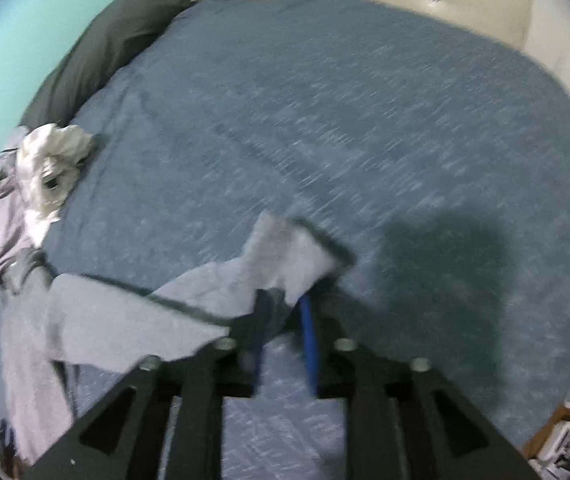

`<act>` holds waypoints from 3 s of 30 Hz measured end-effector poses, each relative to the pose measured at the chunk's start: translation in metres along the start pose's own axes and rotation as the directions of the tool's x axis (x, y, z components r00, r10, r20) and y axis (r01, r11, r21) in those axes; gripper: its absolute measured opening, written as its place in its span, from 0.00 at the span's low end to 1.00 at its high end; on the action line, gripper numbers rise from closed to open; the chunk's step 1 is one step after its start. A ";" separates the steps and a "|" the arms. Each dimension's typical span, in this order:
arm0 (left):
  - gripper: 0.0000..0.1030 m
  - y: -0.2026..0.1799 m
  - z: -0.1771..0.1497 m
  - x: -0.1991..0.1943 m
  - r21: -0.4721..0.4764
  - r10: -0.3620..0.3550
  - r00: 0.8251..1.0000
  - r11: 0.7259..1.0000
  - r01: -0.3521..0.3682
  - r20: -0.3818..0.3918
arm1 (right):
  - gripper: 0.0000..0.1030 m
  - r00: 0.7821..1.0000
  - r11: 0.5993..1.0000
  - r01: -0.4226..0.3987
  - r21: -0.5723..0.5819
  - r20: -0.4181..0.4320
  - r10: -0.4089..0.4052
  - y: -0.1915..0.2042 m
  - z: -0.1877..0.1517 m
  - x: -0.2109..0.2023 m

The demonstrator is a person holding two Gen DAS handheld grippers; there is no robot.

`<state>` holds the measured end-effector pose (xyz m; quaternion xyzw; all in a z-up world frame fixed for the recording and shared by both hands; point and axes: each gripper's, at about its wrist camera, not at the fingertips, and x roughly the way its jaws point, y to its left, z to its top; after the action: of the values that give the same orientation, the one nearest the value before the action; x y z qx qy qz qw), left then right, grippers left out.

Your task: Fold clothes

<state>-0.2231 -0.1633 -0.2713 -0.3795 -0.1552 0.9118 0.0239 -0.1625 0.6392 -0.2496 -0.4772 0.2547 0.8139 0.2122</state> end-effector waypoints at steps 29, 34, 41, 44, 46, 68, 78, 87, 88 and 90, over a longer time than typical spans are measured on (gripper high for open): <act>1.00 0.002 -0.001 0.001 -0.001 -0.004 1.000 1.000 0.004 0.000 | 0.49 0.962 0.853 -0.260 -0.453 -0.199 0.188 0.254 -0.026 0.094; 1.00 0.001 -0.001 0.002 0.004 -0.006 1.000 1.000 0.006 -0.003 | 0.35 0.946 0.794 -0.313 -0.521 -0.243 0.214 0.268 -0.040 0.095; 1.00 0.000 -0.003 0.002 0.008 -0.004 1.000 1.000 0.004 -0.003 | 0.21 0.954 0.779 -0.301 -0.550 -0.180 0.241 0.270 -0.037 0.082; 1.00 0.000 -0.003 0.003 0.008 -0.003 1.000 1.000 0.003 -0.004 | 0.45 0.952 0.805 -0.304 -0.510 -0.138 0.271 0.274 -0.027 0.075; 1.00 0.000 -0.003 0.004 0.009 -0.003 1.000 1.000 0.003 -0.005 | 0.49 0.946 0.810 -0.323 -0.490 -0.135 0.295 0.282 -0.022 0.074; 1.00 0.003 -0.003 0.008 0.000 -0.009 1.000 1.000 0.009 -0.017 | 0.16 0.930 0.705 -0.368 -0.607 -0.228 0.289 0.388 -0.060 0.126; 1.00 0.001 -0.004 0.007 0.003 -0.013 1.000 1.000 0.013 -0.015 | 0.06 0.940 0.571 -0.310 -0.760 -0.152 0.307 0.386 -0.114 0.090; 1.00 0.002 -0.003 0.007 -0.001 -0.014 1.000 1.000 0.014 -0.015 | 0.22 0.886 0.634 -0.428 -0.644 -0.159 0.436 0.362 -0.089 0.070; 1.00 0.003 -0.003 0.007 -0.002 -0.014 1.000 1.000 0.014 -0.014 | 0.26 0.877 0.653 -0.448 -0.611 -0.155 0.456 0.359 -0.081 0.070; 1.00 0.003 -0.003 0.007 -0.003 -0.013 1.000 1.000 0.013 -0.014 | 0.38 0.863 0.686 -0.478 -0.548 -0.148 0.484 0.359 -0.066 0.071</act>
<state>-0.2258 -0.1642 -0.2785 -0.3847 -0.1591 0.9087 0.0304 -0.3615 0.3257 -0.2642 -0.4309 0.1162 0.8806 -0.1590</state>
